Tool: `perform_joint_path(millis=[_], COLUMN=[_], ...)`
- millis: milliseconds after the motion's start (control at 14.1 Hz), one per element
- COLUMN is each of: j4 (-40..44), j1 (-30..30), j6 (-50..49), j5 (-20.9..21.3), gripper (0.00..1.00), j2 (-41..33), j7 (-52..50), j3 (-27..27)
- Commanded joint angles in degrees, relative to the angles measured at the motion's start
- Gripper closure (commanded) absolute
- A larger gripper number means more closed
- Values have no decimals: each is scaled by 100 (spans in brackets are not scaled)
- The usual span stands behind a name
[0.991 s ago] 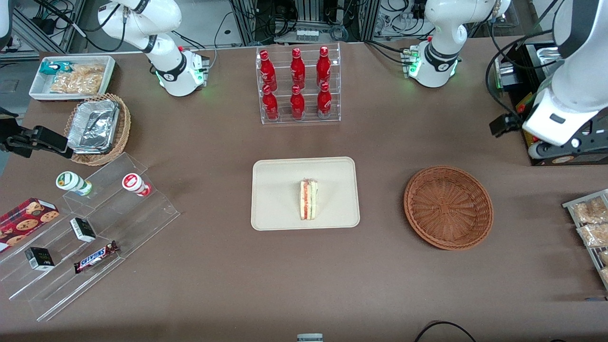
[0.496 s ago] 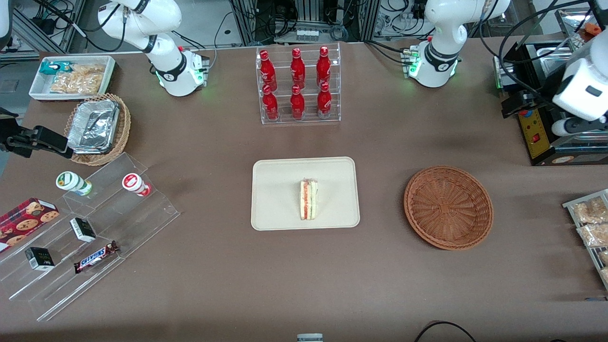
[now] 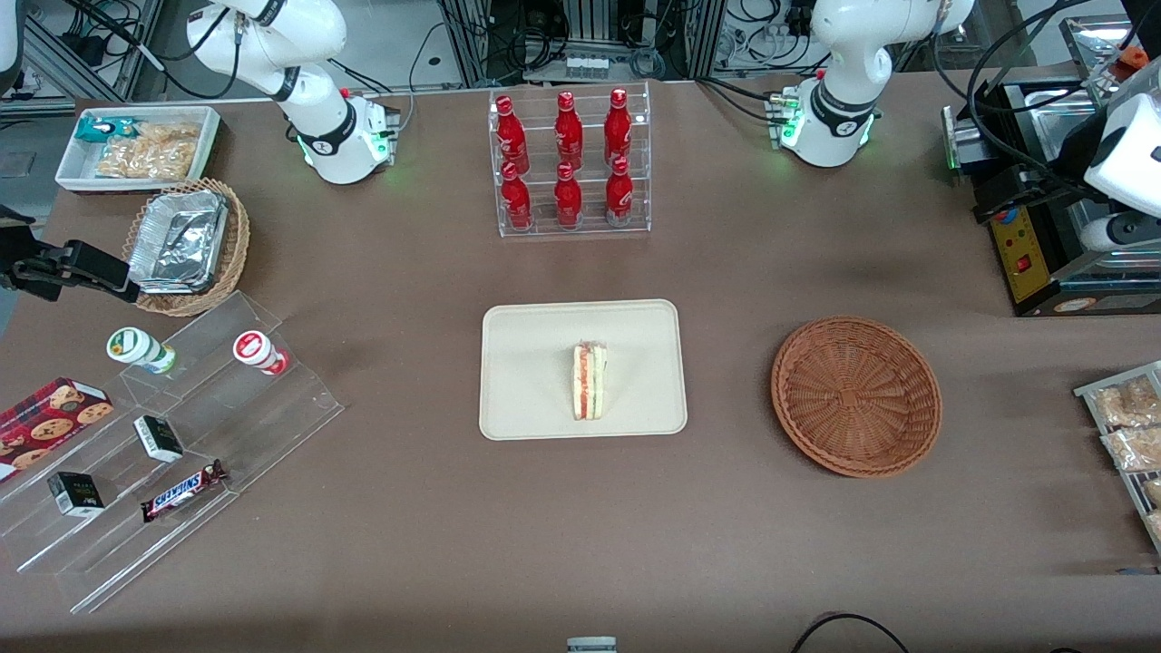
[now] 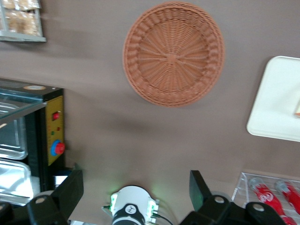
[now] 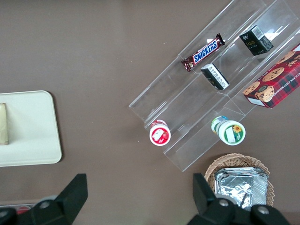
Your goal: Place sandwich from basket to tray
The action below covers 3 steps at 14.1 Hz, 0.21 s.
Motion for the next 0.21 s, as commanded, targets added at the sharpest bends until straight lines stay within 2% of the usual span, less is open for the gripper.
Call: perform_joint_path(millis=[0, 142], j4=[72, 72], j1=[-6, -6], j6=[-94, -94], j5=[167, 175], gripper=[0, 0], j2=[65, 91], j7=[41, 33], j3=[-17, -26])
